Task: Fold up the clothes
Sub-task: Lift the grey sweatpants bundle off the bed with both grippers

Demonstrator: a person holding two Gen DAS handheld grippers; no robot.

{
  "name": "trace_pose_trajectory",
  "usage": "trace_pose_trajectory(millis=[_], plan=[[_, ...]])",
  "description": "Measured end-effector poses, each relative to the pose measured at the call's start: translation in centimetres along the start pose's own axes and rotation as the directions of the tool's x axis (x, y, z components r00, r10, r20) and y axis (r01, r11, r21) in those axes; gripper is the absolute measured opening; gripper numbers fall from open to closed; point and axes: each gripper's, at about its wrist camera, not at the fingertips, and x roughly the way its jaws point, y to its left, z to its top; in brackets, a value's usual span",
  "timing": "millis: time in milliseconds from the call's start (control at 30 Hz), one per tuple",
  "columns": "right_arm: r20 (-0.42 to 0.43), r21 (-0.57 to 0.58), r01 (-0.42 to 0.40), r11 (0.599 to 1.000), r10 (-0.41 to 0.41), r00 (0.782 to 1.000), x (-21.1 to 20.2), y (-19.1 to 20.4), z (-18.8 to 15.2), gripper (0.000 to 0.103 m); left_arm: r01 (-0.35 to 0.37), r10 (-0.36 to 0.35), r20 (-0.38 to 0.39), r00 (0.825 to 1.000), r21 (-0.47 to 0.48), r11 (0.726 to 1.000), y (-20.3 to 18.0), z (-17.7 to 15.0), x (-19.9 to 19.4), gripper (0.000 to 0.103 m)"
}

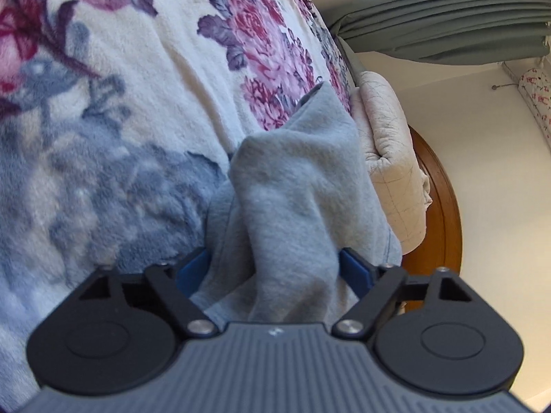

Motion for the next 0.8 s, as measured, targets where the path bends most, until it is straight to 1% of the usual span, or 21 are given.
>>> trace_pose_trajectory(millis=[33, 67, 133, 233, 300, 467, 733, 800], plan=[[-0.005, 0.007, -0.01, 1.0, 0.01, 1.0, 0.0, -0.1, -0.1, 0.062, 0.01, -0.01, -0.003, 1.0, -0.027, 1.0, 0.2, 0.0, 0.0, 0.043], [-0.012, 0.011, -0.016, 1.0, 0.017, 1.0, 0.0, -0.2, -0.1, 0.058, -0.012, 0.012, 0.005, 1.0, -0.009, 1.0, -0.3, -0.1, -0.1, 0.038], [-0.02, 0.004, -0.017, 1.0, 0.017, 1.0, 0.0, -0.1, -0.3, 0.053, -0.082, 0.08, 0.03, 0.996, 0.066, 0.994, -1.9, -0.5, -0.5, 0.035], [-0.016, 0.011, -0.015, 1.0, 0.015, 1.0, -0.3, -0.1, -0.7, 0.048, -0.148, 0.143, 0.05, 0.988, 0.116, 0.982, -4.1, -1.0, -0.8, 0.032], [-0.012, 0.019, -0.017, 1.0, 0.017, 1.0, -0.5, -0.1, -0.9, 0.045, -0.171, 0.167, 0.048, 0.985, 0.118, 0.978, -4.9, -1.1, -0.7, 0.032], [-0.019, 0.008, -0.004, 1.0, 0.004, 1.0, -1.0, 0.4, -1.3, 0.04, -0.183, 0.18, 0.035, 0.983, 0.105, 0.977, -5.4, -1.3, -1.0, 0.03], [-0.026, -0.006, 0.003, 1.0, -0.004, 1.0, -1.2, 1.2, -1.5, 0.038, -0.195, 0.191, 0.043, 0.981, 0.106, 0.975, -6.5, -1.8, -1.7, 0.028], [-0.041, -0.009, 0.01, 1.0, -0.011, 0.999, -1.4, 1.5, -1.5, 0.038, -0.199, 0.196, 0.042, 0.98, 0.104, 0.974, -6.7, -1.8, -2.0, 0.028]])
